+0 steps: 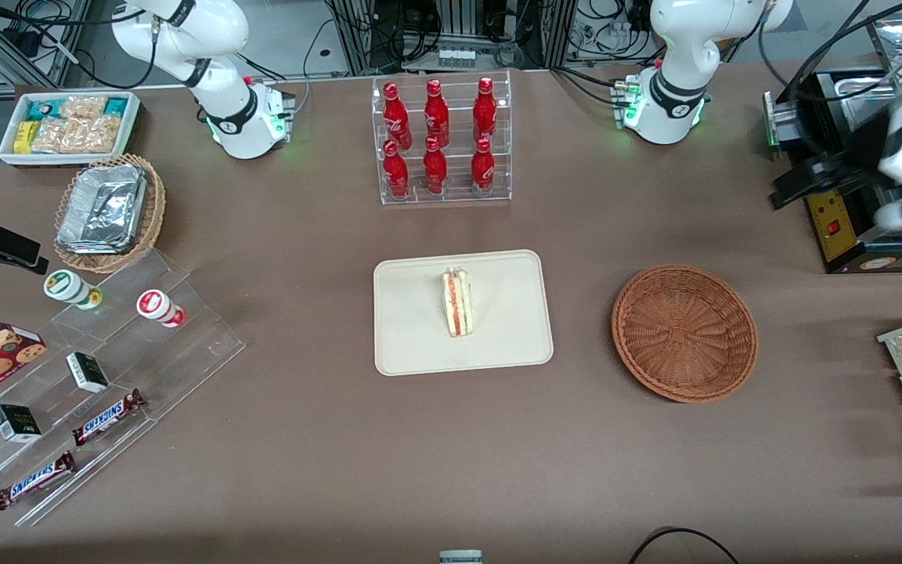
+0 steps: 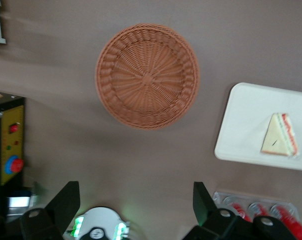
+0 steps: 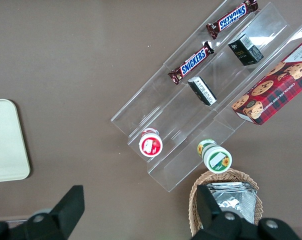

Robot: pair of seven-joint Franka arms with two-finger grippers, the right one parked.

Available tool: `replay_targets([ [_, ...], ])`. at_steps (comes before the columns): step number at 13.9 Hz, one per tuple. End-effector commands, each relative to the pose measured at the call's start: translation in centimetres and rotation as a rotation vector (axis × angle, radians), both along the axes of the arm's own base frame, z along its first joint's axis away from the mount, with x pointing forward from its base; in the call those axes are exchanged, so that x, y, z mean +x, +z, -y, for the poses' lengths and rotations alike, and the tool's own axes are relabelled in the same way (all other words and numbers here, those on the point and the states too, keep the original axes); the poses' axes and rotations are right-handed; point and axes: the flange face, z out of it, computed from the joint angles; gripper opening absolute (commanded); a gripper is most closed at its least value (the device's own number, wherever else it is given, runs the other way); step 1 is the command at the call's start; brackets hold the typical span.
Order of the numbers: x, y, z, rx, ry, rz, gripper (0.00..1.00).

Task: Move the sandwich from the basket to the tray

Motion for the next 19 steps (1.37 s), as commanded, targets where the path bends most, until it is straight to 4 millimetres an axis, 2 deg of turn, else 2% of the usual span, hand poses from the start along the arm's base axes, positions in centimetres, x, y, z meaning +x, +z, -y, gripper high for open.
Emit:
replay_targets([
  [1, 0.1, 0.2, 0.4, -0.005, -0.047, 0.003, 1.0],
  [3, 1.1, -0.4, -0.2, 0.013, -0.035, 0.004, 1.0],
  [4, 1.7, -0.4, -0.3, 0.094, -0.047, 0.042, 1.0],
  [6, 2.4, -0.1, -0.2, 0.108, -0.064, 0.101, 1.0],
  [9, 2.0, -0.7, -1.8, 0.103, -0.163, 0.08, 1.0],
  [12, 1.9, -0.5, -1.8, 0.092, -0.21, 0.083, 1.0],
  [16, 0.2, 0.2, -1.5, 0.063, -0.213, 0.062, 1.0],
  [18, -0.5, 0.4, -2.9, 0.031, -0.194, 0.071, 1.0],
  [19, -0.5, 0.6, -3.0, 0.03, -0.19, 0.075, 1.0],
])
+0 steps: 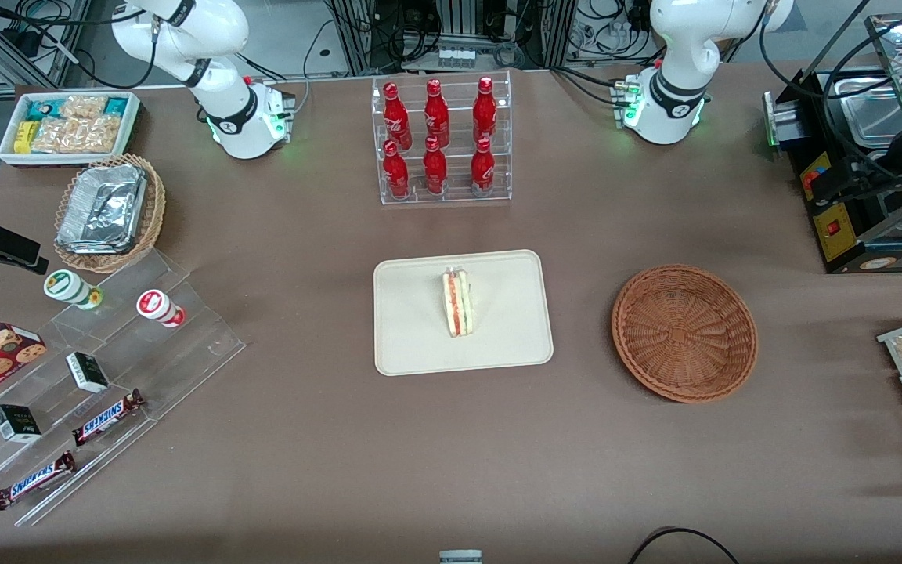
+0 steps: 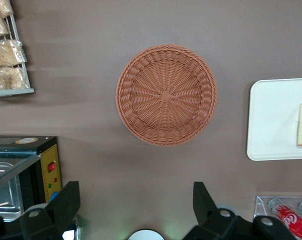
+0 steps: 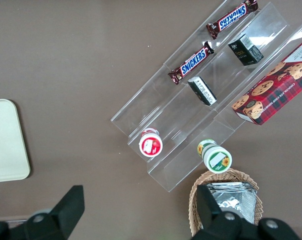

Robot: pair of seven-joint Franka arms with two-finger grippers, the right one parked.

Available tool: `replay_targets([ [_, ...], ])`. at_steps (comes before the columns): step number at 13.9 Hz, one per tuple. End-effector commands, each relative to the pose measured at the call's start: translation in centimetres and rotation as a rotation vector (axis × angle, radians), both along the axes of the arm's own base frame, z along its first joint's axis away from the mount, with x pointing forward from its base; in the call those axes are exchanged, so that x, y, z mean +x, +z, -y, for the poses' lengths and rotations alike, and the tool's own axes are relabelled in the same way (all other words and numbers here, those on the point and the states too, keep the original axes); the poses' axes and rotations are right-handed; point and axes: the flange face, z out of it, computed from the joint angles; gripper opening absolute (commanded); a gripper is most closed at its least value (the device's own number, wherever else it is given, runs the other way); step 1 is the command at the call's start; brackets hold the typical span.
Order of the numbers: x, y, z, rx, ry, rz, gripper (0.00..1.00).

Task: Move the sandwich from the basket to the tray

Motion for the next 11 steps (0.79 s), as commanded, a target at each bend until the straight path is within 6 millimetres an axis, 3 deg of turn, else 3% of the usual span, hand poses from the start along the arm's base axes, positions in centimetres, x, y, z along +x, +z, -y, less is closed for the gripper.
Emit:
replay_targets([
  [1, -1.1, 0.4, -0.8, -0.02, 0.002, 0.0, 1.0],
  [5, -0.6, 0.7, -0.6, -0.019, -0.003, 0.003, 1.0],
  [11, 0.3, -1.7, 1.7, -0.012, -0.025, -0.047, 1.0],
])
